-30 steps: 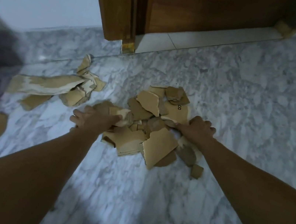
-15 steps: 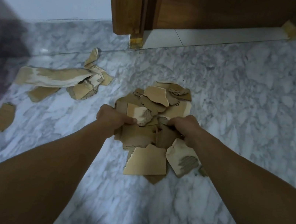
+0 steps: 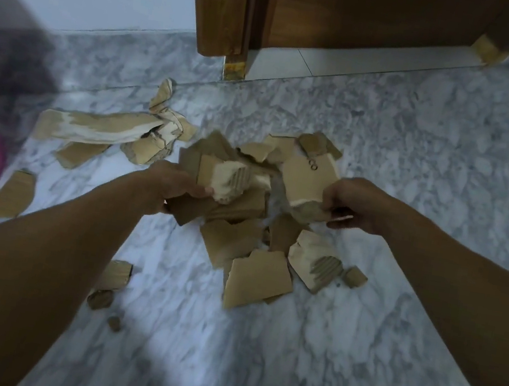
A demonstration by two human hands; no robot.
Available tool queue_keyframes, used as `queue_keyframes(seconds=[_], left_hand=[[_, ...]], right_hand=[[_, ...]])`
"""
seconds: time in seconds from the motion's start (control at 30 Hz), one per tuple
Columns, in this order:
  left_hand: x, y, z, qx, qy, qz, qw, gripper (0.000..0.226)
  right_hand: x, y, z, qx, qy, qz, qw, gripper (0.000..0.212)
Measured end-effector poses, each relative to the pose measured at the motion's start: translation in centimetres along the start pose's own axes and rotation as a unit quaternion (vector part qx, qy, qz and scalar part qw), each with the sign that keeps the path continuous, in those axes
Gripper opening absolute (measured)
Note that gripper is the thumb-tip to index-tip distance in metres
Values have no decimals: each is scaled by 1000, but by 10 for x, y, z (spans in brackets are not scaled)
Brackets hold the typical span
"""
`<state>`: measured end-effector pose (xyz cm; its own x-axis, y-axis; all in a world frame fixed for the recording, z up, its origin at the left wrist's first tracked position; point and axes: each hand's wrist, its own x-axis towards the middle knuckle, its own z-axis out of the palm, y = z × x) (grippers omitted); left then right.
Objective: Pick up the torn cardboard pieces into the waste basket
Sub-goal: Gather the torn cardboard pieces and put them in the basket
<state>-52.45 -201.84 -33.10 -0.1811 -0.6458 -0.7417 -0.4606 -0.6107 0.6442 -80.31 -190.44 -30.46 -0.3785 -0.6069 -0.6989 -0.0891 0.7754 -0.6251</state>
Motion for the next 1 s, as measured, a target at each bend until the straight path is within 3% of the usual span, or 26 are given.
queue_keyframes(seconds=[0.07, 0.17, 0.23, 0.3, 0.4, 0.47, 0.7, 0.87, 1.0], left_hand=[[-6, -4, -1, 72, -29, -5, 997, 51], [-9, -15, 7, 164, -62, -14, 984, 53], [-11, -21, 15, 204, -64, -13, 977, 61], [-10, -27, 22, 208, -49, -1, 977, 76], [-6, -35, 31, 205, -13, 30, 978, 94], [-5, -41, 37, 222, 11, 51, 974, 94], [-13, -52, 65, 292, 78, 90, 949, 86], [-17, -54, 65, 297, 80, 92, 947, 86], [-18, -54, 51, 243, 48, 50, 967, 79]], right_hand=[[-9, 12, -3, -80, -55, 36, 995, 13], [-15, 32, -1, -177, -91, 69, 978, 41], [-14, 45, -1, -228, -17, 45, 973, 54], [-13, 62, -4, -260, 93, 41, 960, 85], [-15, 86, 1, -132, 150, 132, 971, 118], [-18, 93, 13, -98, 147, 153, 972, 119], [-6, 76, 59, -77, 172, 81, 979, 114], [-4, 61, 67, -20, 115, 9, 993, 79], [-8, 49, 66, 50, 65, 14, 997, 63]])
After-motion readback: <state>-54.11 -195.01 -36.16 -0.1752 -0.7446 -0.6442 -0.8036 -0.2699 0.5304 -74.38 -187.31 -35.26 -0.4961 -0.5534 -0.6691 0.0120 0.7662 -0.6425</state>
